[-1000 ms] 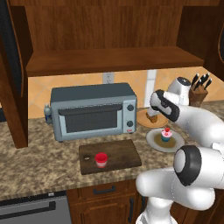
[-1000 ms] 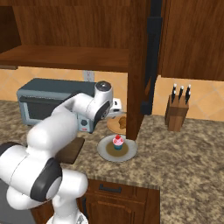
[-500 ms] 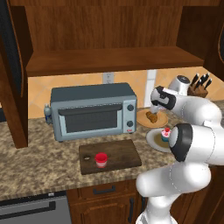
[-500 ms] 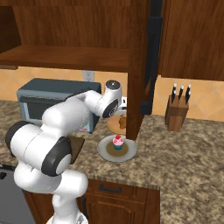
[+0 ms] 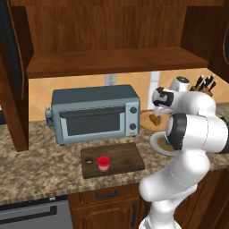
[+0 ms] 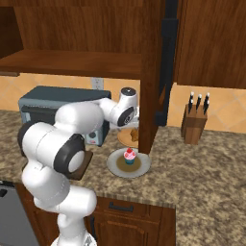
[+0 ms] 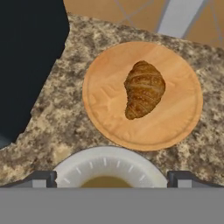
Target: From the different types of pastries on the counter, select a croissant and place it on the cutting board. Then retrieve a jar of jam from the cabinet and place it alongside the croissant on the cutting board.
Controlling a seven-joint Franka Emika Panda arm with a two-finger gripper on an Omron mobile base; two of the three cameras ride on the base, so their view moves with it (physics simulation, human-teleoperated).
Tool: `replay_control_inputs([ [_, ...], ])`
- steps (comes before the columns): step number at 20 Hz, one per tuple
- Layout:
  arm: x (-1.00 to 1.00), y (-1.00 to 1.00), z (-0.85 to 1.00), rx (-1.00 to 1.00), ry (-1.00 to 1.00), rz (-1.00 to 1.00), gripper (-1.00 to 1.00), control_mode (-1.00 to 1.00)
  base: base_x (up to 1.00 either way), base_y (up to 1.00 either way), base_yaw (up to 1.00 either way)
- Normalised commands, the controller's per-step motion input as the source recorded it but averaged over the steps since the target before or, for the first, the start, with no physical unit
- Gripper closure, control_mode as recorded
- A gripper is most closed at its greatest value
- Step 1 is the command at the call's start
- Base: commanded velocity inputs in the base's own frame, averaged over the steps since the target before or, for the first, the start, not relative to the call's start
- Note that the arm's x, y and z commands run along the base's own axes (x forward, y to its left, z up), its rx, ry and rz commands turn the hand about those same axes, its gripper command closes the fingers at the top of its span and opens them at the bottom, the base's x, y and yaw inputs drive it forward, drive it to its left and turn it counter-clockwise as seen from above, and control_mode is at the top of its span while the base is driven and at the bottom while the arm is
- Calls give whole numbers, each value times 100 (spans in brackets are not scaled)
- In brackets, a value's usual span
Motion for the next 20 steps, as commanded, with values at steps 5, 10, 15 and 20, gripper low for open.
replay_control_inputs([
  [5, 9, 0, -11, 0, 3, 0, -100, -100, 0, 0, 0],
  [10, 35, -2, -7, 0, 1, 0, -100, -100, 0, 0, 0],
  [15, 25, -9, -4, 1, 1, 0, -100, -100, 0, 0, 0],
  [20, 44, -11, -6, 0, 3, 0, -100, -100, 0, 0, 0],
])
